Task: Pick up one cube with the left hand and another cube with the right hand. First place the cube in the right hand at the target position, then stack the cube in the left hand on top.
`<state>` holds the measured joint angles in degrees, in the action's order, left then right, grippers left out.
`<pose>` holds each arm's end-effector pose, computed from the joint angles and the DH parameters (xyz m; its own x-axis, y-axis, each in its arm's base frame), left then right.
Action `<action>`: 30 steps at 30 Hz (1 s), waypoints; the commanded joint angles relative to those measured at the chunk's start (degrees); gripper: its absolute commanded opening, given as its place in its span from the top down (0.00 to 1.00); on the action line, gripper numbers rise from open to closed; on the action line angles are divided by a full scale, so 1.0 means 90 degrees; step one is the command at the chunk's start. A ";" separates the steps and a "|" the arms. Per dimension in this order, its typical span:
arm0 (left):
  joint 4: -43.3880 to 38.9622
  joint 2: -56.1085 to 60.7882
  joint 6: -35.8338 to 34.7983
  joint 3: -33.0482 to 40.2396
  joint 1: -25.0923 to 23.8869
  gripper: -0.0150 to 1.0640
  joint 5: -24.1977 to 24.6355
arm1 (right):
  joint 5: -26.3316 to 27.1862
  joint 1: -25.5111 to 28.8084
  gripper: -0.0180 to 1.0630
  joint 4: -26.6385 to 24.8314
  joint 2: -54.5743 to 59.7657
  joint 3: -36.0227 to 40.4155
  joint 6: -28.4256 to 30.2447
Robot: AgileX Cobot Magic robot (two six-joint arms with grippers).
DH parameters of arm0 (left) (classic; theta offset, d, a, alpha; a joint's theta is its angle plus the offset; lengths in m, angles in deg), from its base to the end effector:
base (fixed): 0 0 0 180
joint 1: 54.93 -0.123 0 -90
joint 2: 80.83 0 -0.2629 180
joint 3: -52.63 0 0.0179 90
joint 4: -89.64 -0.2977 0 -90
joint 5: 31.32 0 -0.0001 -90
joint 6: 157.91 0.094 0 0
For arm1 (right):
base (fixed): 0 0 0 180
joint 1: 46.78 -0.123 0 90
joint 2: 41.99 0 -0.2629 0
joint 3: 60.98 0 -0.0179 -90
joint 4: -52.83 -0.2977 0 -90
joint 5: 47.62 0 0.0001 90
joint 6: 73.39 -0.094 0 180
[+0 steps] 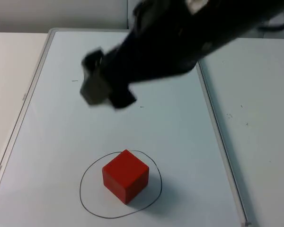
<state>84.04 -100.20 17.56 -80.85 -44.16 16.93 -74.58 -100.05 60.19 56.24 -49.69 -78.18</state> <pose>0.1015 -0.0123 0.3099 -0.4013 0.0623 -0.9138 0.1155 0.9932 0.0169 0.2370 0.3085 0.2327 -0.4080 -0.5986 -0.6894 -0.7891 0.6109 -0.0634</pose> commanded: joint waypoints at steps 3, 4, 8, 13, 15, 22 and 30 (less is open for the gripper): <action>0.0026 0.0030 -0.0016 0.0012 0.0035 0.71 -0.0112 | -0.0124 -0.0003 0.01 0.0051 -0.1609 -0.0055 0.0749; 0.0026 0.0030 -0.0016 0.0012 0.0035 0.71 -0.0112 | -0.0124 -0.0003 0.01 0.0051 -0.1609 -0.0055 0.0749; 0.0026 0.0030 0.0002 0.0012 0.0035 0.71 -0.0113 | -0.0283 -0.0003 0.01 0.0063 -0.3179 0.0301 0.1274; 0.0026 0.0030 0.0011 0.0012 0.0035 0.71 -0.0113 | -0.0283 -0.0003 0.01 0.0153 -0.4304 0.1160 0.1254; 0.0026 0.0030 0.0027 0.0012 0.0035 0.71 -0.0113 | -0.0283 -0.0003 0.01 0.0153 -0.4559 0.1395 0.1241; 0.0053 0.0030 0.0122 0.0012 0.0035 0.71 -0.0097 | -0.0345 -0.0003 0.01 0.0153 -0.5794 0.2199 0.1175; 0.0482 0.0030 0.0438 0.0012 0.0035 0.71 -0.0052 | -0.0392 -0.0003 0.01 0.0153 -0.6239 0.2370 0.1200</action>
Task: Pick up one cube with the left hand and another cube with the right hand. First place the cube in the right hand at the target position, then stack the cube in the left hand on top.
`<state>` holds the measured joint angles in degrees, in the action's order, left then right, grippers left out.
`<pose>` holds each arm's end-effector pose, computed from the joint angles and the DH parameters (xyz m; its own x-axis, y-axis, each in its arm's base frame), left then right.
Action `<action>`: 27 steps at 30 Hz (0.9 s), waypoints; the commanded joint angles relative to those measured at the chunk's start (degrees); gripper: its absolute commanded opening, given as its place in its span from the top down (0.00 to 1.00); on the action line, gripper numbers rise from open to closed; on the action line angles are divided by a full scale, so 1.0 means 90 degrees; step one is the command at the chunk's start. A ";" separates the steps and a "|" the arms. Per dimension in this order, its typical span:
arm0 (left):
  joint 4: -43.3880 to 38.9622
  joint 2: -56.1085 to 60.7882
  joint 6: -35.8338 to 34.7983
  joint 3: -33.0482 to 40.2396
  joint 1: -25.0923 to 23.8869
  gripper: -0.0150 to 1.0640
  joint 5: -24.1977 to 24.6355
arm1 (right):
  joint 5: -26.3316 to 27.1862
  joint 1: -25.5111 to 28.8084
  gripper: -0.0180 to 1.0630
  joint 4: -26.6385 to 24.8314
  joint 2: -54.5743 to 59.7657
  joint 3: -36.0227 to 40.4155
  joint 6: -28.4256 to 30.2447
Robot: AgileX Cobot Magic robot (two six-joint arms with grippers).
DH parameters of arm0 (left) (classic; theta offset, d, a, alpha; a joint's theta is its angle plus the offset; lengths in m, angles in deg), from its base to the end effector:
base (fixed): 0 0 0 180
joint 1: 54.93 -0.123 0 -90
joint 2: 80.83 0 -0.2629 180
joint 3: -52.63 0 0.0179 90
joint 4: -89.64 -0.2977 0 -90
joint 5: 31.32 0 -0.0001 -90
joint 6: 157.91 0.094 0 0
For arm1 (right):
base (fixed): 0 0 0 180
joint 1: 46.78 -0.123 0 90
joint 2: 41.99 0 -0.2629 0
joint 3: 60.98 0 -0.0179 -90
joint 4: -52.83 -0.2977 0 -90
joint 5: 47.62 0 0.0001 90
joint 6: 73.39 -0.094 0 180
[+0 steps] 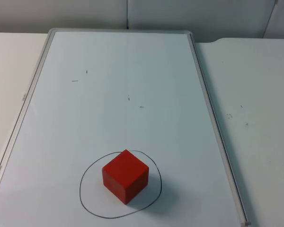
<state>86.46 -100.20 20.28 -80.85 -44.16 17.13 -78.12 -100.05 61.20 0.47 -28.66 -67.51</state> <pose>0.1009 -0.0152 0.3094 -0.4034 0.0821 -0.9113 0.1517 0.9882 0.0219 0.1127 0.1394 0.3715 0.0207 -0.3504 -0.9364 -0.7720 0.5895 -0.2376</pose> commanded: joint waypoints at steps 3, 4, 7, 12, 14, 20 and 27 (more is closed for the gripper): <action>0.1150 -0.0064 0.0939 -0.0075 0.0035 0.71 -0.0089 | -0.0010 -0.0003 0.01 0.0041 -0.0054 0.0040 0.0015; 0.1489 -0.0157 0.1183 -0.0144 0.0035 0.71 -0.0073 | -0.0010 -0.0003 0.01 0.0041 -0.0054 0.0040 0.0015; 0.2048 -0.0511 0.1650 -0.0387 0.0035 0.72 -0.0073 | -0.0010 -0.0003 0.01 0.0041 -0.0068 0.0040 0.0015; 0.3079 -0.1632 0.2947 -0.1077 0.0035 0.89 -0.0073 | -0.0010 -0.0003 0.01 0.0041 -0.0068 0.0040 0.0015; 0.3605 -0.2261 0.3584 -0.1441 0.0035 0.98 -0.0073 | -0.0010 -0.0003 0.01 0.0014 -0.0067 0.0040 0.0015; 0.4477 -0.3952 0.4424 -0.2209 0.0035 0.99 -0.0057 | -0.0010 -0.0003 0.01 -0.0108 -0.0067 0.0040 0.0015; 0.4889 -0.5148 0.4827 -0.2225 0.0035 0.99 -0.0063 | -0.0010 -0.0003 0.01 -0.0121 -0.0067 0.0040 0.0015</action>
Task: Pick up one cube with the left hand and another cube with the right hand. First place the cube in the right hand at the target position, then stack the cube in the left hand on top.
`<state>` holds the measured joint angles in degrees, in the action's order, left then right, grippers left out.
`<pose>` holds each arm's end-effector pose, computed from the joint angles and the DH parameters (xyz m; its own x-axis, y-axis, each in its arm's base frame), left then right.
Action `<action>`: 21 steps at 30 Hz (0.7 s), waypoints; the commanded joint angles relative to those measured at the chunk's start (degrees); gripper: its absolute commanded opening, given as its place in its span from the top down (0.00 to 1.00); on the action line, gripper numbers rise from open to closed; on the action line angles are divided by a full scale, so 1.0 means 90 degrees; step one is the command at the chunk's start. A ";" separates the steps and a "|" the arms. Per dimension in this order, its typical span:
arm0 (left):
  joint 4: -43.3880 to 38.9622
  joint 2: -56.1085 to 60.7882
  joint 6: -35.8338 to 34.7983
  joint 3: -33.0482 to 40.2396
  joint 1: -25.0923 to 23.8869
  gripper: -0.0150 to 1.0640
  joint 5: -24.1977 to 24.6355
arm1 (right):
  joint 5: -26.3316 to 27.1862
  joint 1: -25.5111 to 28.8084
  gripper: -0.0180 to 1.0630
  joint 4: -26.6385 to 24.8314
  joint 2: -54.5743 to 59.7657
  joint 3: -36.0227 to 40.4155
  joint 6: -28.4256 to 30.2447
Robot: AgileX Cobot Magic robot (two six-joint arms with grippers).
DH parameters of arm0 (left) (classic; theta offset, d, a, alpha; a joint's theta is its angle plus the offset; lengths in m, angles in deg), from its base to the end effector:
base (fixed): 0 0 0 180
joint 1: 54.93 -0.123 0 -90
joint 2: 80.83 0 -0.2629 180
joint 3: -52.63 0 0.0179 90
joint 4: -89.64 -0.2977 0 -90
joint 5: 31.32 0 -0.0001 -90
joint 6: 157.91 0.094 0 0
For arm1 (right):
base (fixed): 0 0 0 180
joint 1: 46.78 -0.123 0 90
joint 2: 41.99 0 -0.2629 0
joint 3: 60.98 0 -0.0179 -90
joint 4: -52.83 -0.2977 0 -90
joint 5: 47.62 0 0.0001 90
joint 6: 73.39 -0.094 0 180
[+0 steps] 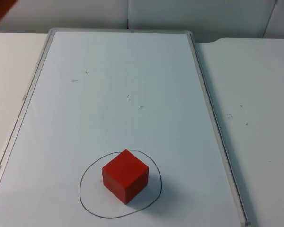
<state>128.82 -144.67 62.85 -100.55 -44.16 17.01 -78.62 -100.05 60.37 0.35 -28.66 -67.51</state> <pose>0.2312 -0.0892 0.3182 -0.5298 0.2921 -0.7963 0.6384 0.7554 -0.1477 0.1118 0.1392 0.3710 0.0072 -0.3473 -0.9377 -0.7771 0.5882 -0.2238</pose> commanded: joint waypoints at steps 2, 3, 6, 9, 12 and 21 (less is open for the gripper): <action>0.0183 -0.0625 0.0098 -0.0036 0.0100 0.99 -0.0132 | 0.0046 -0.0003 0.01 -0.0015 -0.0053 0.0040 0.0015; 0.0183 -0.0774 0.0098 -0.0036 0.0194 0.99 -0.0273 | 0.0046 -0.0003 0.01 -0.0015 -0.0053 0.0040 0.0015; 0.0183 -0.1081 0.0098 -0.0036 0.0635 0.99 -0.0714 | 0.0046 -0.0003 0.01 0.0007 -0.0053 0.0040 0.0031; 0.0131 -0.1531 0.0055 -0.0036 0.1474 0.99 -0.1382 | 0.0046 -0.0003 0.01 0.0007 -0.0053 0.0040 0.0031; -0.0035 -0.1982 -0.0112 -0.0023 0.2112 0.99 -0.1888 | 0.0046 -0.0003 0.01 0.0007 -0.0053 0.0040 0.0031; -0.0806 -0.3298 -0.0858 -0.0023 0.3078 0.99 -0.2647 | -0.0009 -0.0003 0.01 0.0007 -0.0053 0.0040 0.0031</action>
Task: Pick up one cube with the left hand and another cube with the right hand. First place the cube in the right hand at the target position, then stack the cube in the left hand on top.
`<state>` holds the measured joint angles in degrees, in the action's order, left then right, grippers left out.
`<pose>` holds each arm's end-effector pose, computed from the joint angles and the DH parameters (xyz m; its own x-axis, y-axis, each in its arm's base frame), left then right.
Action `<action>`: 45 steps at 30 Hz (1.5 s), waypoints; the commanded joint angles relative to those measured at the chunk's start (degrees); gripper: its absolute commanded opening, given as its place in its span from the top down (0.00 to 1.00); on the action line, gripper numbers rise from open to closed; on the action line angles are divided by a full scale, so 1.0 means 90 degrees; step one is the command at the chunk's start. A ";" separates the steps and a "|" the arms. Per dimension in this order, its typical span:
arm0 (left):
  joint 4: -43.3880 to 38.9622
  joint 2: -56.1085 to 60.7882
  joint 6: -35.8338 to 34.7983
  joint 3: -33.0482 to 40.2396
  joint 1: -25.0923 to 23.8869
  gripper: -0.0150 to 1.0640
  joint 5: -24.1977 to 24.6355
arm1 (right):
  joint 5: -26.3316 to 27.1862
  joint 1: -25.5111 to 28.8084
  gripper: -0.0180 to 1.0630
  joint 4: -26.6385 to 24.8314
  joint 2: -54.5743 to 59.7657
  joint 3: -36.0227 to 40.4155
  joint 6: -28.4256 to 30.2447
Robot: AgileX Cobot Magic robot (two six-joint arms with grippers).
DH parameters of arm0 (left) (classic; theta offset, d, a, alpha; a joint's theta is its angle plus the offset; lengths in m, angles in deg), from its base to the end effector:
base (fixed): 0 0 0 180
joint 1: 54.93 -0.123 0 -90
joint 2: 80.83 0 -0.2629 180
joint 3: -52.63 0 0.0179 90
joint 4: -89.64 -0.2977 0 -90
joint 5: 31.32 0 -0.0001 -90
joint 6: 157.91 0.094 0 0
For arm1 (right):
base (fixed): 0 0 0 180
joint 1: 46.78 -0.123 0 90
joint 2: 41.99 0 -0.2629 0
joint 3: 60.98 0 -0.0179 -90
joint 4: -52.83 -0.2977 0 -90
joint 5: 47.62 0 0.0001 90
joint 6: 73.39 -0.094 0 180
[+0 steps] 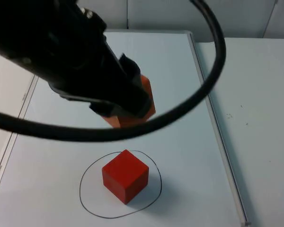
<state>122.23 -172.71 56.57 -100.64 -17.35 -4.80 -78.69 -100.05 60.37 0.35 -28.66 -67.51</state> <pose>0.2520 -0.2225 0.1876 -0.5590 0.5308 -0.6370 0.7593 0.6363 -0.1361 0.1118 0.1391 0.3709 0.0064 -0.3481 -0.9374 -0.7772 0.5881 -0.2238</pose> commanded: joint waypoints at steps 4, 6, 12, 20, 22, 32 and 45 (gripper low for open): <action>-0.0181 -0.0518 -0.0360 -0.0014 0.0100 0.99 -0.0342 | -0.0005 -0.0003 0.01 0.0007 -0.0053 0.0051 0.0031; -0.0167 -0.0607 -0.0392 -0.0014 0.0100 0.99 -0.0374 | -0.0005 -0.0003 0.01 0.0007 -0.0053 0.0051 0.0031; -0.0167 -0.0881 -0.0627 0.0254 0.0100 0.99 -0.0683 | -0.0005 -0.0003 0.01 0.0032 -0.0053 0.0049 0.0045; -0.0049 -0.0881 -0.0689 0.0810 0.0100 0.99 -0.1215 | 0.0007 -0.0003 0.01 0.0081 -0.0053 0.0049 0.0060; -0.0020 -0.0881 -0.0689 0.0810 0.0100 0.99 -0.1298 | 0.0007 -0.0003 0.01 0.0081 -0.0053 0.0049 0.0060; -0.0006 -0.0977 -0.0675 0.0810 0.0100 0.99 -0.1563 | 0.0007 -0.0003 0.01 0.0159 -0.0053 0.0049 0.0060; -0.0006 -0.1226 -0.0689 0.0799 0.0662 0.99 -0.2002 | 0.0204 -0.0003 0.01 0.0188 -0.0053 0.0213 0.0060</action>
<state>121.59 -183.63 50.67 -93.54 -11.51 -21.56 -77.96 -100.05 61.63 0.35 -27.05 -67.39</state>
